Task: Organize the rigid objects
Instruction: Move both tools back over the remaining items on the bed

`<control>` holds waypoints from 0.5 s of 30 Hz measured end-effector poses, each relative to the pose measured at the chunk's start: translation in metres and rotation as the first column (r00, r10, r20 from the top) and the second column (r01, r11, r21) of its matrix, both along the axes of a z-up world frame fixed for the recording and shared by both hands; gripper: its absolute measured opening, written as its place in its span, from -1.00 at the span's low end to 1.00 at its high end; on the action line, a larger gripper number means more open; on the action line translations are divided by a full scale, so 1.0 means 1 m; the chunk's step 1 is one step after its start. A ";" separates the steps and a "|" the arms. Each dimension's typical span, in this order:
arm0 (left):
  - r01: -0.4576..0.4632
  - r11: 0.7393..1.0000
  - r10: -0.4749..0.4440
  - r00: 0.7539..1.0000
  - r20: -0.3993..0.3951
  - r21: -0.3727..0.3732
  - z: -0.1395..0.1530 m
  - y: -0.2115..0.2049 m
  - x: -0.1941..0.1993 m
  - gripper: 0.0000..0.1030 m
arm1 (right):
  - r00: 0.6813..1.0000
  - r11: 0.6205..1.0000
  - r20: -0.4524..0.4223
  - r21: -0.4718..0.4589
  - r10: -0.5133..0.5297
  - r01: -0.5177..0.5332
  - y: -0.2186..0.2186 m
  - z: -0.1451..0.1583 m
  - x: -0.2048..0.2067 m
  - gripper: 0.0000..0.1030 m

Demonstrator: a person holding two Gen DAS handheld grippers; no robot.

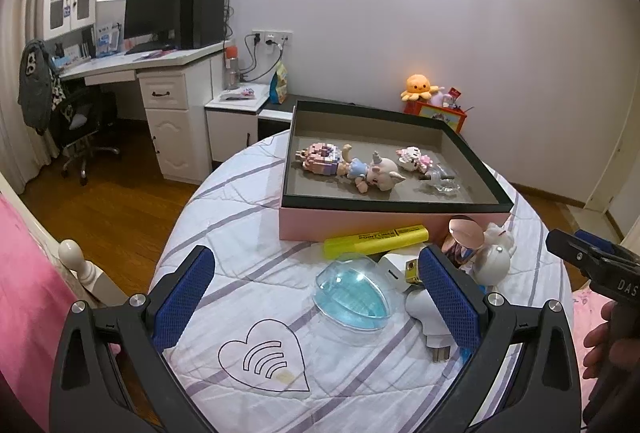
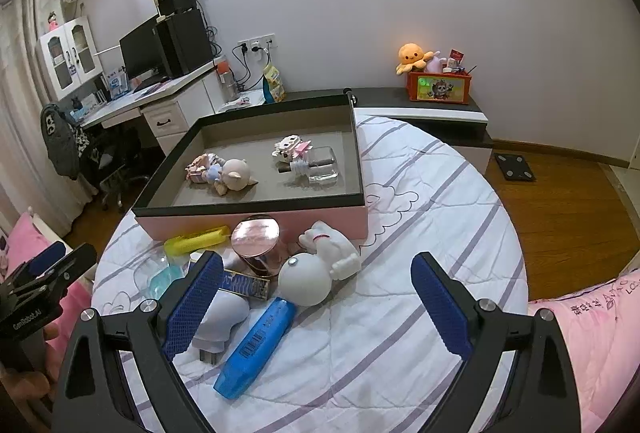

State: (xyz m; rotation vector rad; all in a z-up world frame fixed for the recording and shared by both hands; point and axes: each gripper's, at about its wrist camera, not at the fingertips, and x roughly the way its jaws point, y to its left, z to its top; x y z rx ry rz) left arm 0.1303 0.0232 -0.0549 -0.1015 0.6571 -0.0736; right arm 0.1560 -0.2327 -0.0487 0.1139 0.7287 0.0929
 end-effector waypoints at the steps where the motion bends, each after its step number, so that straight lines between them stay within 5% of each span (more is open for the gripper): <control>1: 0.000 1.000 0.000 1.000 -0.002 0.001 -0.001 0.000 0.000 0.99 | 1.000 1.000 -0.001 -0.001 0.000 0.000 0.000 -0.001 -0.001 0.87; 15: 0.030 0.999 -0.028 0.997 -0.071 0.017 -0.028 -0.009 0.008 0.99 | 0.999 1.000 -0.051 -0.011 0.001 -0.002 0.003 -0.016 0.009 0.87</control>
